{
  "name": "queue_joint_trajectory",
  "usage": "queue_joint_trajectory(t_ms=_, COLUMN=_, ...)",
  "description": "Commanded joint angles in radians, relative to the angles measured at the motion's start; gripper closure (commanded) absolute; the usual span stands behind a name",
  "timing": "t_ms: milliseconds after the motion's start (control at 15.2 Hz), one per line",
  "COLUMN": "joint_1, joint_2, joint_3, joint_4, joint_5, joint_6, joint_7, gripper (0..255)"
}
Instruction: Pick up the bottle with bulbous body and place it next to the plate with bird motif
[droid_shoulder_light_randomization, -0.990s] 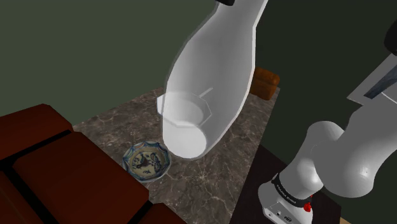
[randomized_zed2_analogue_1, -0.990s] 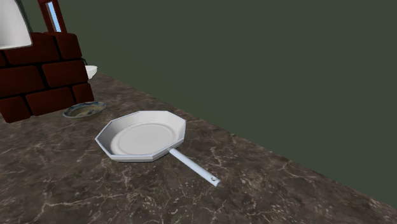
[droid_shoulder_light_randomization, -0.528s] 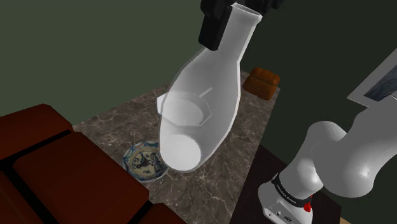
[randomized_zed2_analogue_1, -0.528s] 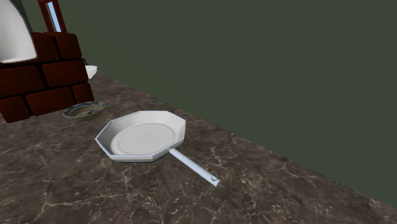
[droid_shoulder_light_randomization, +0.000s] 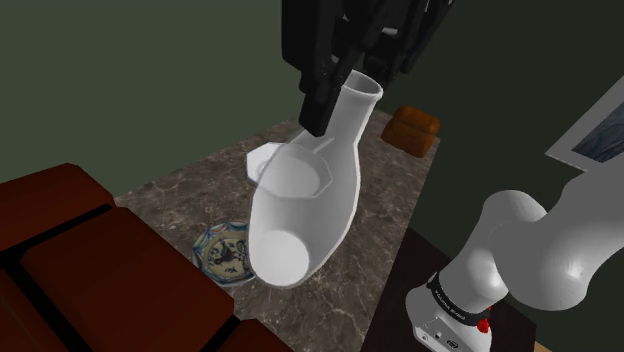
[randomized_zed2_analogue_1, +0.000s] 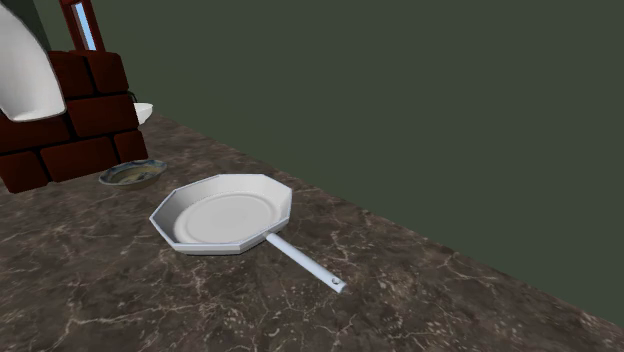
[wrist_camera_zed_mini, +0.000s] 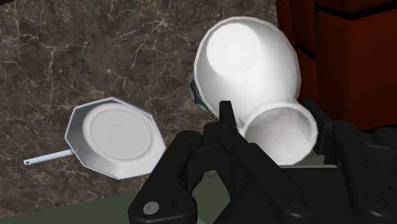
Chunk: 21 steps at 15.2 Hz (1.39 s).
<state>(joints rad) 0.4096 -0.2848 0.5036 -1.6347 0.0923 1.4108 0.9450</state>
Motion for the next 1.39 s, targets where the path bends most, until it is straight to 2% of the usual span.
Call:
queue_joint_trajectory(t_ms=0, joint_1=0.002, joint_2=-0.015, joint_3=-0.002, joint_4=-0.042, joint_5=0.006, joint_6=0.03, joint_7=-0.003, gripper=255)
queue_joint_trajectory(t_ms=1320, joint_1=0.021, joint_2=-0.097, joint_3=-0.001, joint_4=-0.388, joint_5=0.045, joint_6=0.299, joint_7=-0.025, gripper=255)
